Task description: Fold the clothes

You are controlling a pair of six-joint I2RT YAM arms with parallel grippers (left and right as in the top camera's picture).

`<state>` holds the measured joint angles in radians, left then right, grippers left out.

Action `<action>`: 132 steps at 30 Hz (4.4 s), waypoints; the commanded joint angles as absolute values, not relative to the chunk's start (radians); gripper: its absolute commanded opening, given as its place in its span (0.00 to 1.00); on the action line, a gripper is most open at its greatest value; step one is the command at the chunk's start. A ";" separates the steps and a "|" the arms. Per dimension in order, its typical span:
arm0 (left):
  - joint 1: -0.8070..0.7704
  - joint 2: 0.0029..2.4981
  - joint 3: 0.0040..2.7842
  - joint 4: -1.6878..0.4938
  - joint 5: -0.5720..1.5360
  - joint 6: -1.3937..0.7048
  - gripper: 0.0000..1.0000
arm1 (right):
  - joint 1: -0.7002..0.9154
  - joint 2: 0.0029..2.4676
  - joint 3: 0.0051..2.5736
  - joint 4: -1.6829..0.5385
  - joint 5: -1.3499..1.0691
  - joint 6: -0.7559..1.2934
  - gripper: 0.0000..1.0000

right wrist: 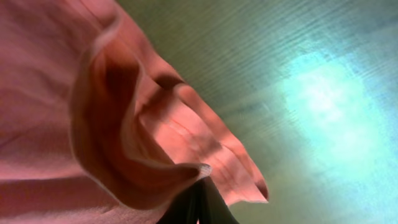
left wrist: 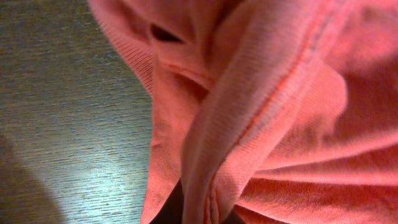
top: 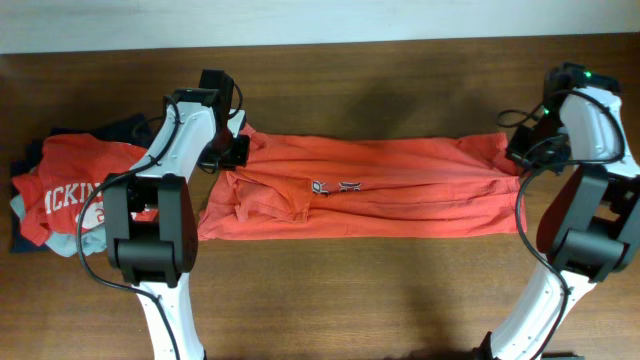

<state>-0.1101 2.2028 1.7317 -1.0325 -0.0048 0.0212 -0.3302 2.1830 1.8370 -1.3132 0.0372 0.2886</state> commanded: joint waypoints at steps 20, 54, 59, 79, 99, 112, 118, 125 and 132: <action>-0.109 2.162 1.753 -1.038 0.023 0.011 0.15 | -0.366 2.155 1.850 -1.306 -0.226 0.041 0.33; -0.109 2.161 1.753 -1.098 0.030 0.011 0.20 | -0.330 2.404 1.849 -0.796 -0.172 0.320 0.07; -0.109 2.155 1.758 -1.121 0.029 0.011 0.29 | -0.369 2.403 1.850 -0.828 -0.203 0.293 0.04; -0.111 2.147 1.867 -0.867 0.140 0.125 0.72 | -0.410 2.300 1.856 -0.998 -0.472 0.153 0.43; -0.199 2.295 1.867 -0.778 0.068 0.320 0.41 | -0.392 2.300 1.856 -1.033 -0.471 0.134 0.43; -0.198 2.294 1.869 -0.763 -0.078 0.320 0.36 | -0.392 2.300 1.856 -1.033 -0.471 0.134 0.43; -0.183 2.294 1.869 -0.762 -0.080 0.319 0.02 | -0.392 2.300 1.856 -1.033 -0.467 0.134 0.44; -0.108 2.294 1.869 -0.744 -0.123 0.060 0.00 | -0.392 2.300 1.856 -1.034 -0.431 0.134 0.44; -0.022 2.294 1.869 -0.748 -0.010 -0.061 0.01 | -0.392 2.300 1.856 -1.037 -0.406 0.135 0.44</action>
<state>-0.0616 2.2902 1.8606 -0.7494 -0.0422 0.0456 -0.3977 2.3459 1.8549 -1.0336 -0.4465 0.1455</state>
